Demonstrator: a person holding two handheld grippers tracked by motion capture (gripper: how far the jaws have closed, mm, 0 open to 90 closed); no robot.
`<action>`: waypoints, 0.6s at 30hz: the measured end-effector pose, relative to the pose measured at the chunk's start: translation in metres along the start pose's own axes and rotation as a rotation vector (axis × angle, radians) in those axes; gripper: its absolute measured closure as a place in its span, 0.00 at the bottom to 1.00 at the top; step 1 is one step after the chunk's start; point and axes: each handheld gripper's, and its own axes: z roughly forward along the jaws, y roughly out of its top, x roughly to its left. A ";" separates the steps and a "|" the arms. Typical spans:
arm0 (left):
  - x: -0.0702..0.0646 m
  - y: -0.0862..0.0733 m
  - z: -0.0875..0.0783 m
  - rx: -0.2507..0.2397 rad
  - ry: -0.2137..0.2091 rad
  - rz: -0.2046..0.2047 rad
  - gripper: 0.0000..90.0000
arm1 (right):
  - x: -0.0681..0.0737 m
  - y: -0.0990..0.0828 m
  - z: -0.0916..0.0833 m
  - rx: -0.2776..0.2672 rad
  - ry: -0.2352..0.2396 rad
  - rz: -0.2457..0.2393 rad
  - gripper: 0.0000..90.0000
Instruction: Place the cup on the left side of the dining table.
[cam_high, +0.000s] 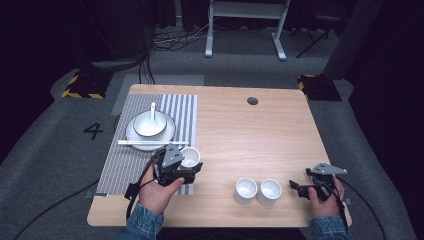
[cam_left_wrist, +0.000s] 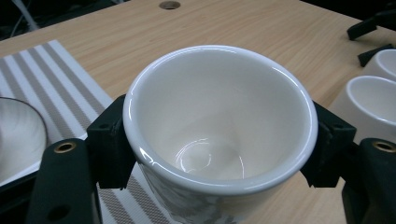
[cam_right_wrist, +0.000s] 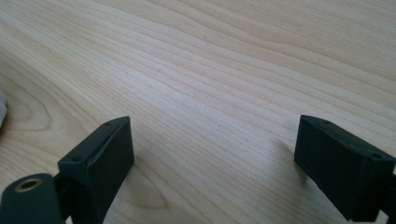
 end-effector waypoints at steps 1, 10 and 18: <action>0.002 -0.001 0.000 -0.003 0.008 -0.004 0.29 | 0.000 0.000 0.000 0.000 0.000 0.000 0.13; 0.024 -0.007 -0.004 -0.018 0.079 -0.040 0.29 | 0.000 0.000 0.000 0.000 0.000 0.000 0.13; 0.041 -0.017 -0.001 0.010 0.104 -0.086 0.29 | 0.000 0.000 0.000 -0.001 0.000 0.000 0.13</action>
